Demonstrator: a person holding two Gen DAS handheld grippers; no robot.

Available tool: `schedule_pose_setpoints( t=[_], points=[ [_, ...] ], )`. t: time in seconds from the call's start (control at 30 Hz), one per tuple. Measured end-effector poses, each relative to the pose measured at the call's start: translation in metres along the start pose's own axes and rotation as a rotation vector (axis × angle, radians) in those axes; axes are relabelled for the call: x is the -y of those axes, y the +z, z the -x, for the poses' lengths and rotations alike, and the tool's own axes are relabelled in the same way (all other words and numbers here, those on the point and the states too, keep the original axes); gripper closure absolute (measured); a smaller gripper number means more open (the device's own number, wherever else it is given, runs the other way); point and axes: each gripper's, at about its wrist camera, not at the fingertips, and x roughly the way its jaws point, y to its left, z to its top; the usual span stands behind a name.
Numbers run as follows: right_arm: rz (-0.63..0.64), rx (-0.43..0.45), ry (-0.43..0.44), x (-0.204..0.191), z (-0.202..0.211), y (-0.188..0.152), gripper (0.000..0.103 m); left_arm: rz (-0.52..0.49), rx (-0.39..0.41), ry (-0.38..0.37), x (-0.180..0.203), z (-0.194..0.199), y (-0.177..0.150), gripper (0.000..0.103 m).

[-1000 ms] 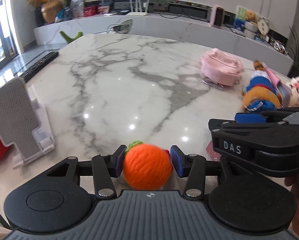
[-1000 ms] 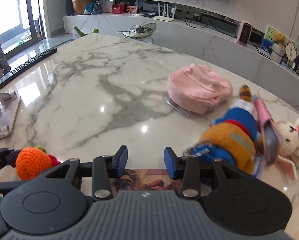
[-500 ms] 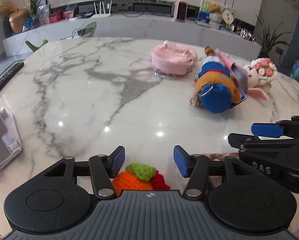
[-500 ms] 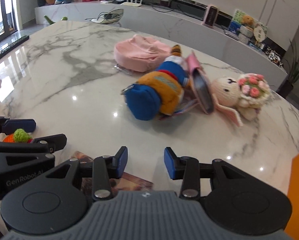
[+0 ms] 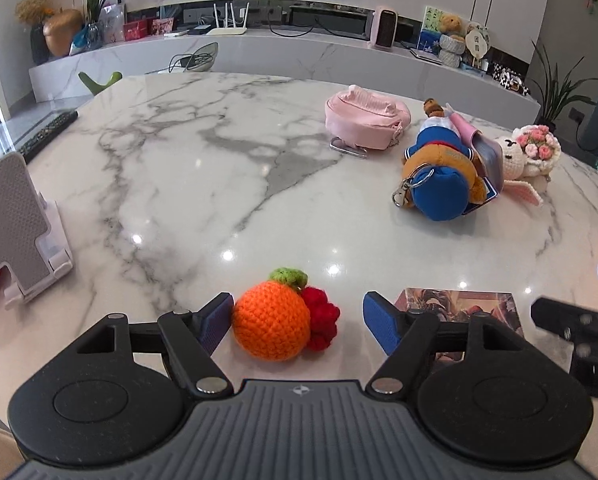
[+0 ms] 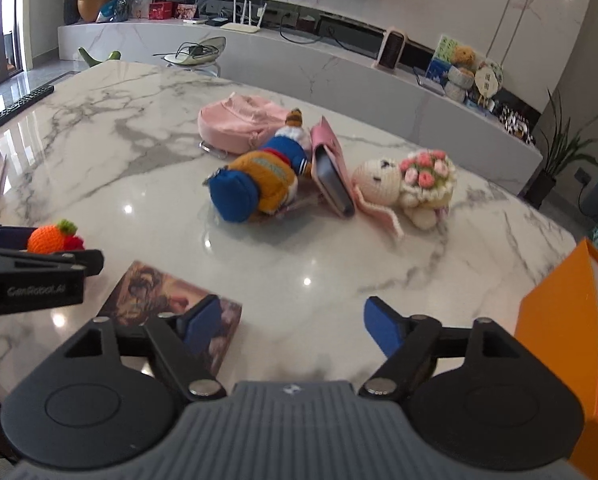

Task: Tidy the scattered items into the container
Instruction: 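Grasp the dark printed card box with the right tool while the left tool holds the ball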

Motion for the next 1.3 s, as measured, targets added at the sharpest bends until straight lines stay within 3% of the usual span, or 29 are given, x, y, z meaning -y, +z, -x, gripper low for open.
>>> schedule_pose_setpoints(
  t=[0.13, 0.33, 0.47, 0.57, 0.7, 0.8, 0.9, 1.03, 1.13, 1.3],
  points=[
    [0.004, -0.022, 0.037, -0.013, -0.004, -0.008, 0.018, -0.031, -0.021, 0.034, 0.002, -0.008, -0.003, 0.019],
    [0.170, -0.002, 0.060, -0.043, -0.006, -0.011, 0.011, -0.037, -0.041, 0.039, 0.000, -0.014, -0.003, 0.020],
    [0.222, 0.008, 0.049, -0.047, -0.005, -0.016, 0.009, -0.020, -0.035, 0.032, -0.003, -0.012, -0.001, 0.036],
    [0.198, -0.026, 0.044, -0.037, -0.009, -0.018, 0.010, 0.003, -0.034, 0.016, -0.006, -0.011, 0.000, 0.038],
    [0.152, -0.081, -0.097, -0.018, -0.024, -0.023, 0.012, 0.002, -0.036, 0.005, -0.005, -0.011, 0.001, 0.039],
    [0.044, -0.128, -0.151, 0.003, -0.039, -0.022, 0.018, 0.003, -0.038, -0.010, -0.004, -0.011, 0.001, 0.039],
    [-0.009, -0.115, -0.156, 0.008, -0.043, -0.015, 0.018, 0.015, -0.042, -0.067, -0.003, -0.010, 0.002, 0.039],
    [0.026, -0.069, -0.121, -0.008, -0.043, -0.004, 0.020, -0.009, -0.052, -0.126, 0.004, -0.010, 0.001, 0.040],
    [0.061, -0.058, -0.150, -0.019, -0.045, 0.001, 0.021, -0.025, -0.061, -0.132, 0.005, -0.009, 0.000, 0.040],
    [0.054, -0.066, -0.179, -0.010, -0.039, -0.001, 0.021, -0.028, -0.086, -0.237, 0.010, -0.008, -0.001, 0.040]
  ],
)
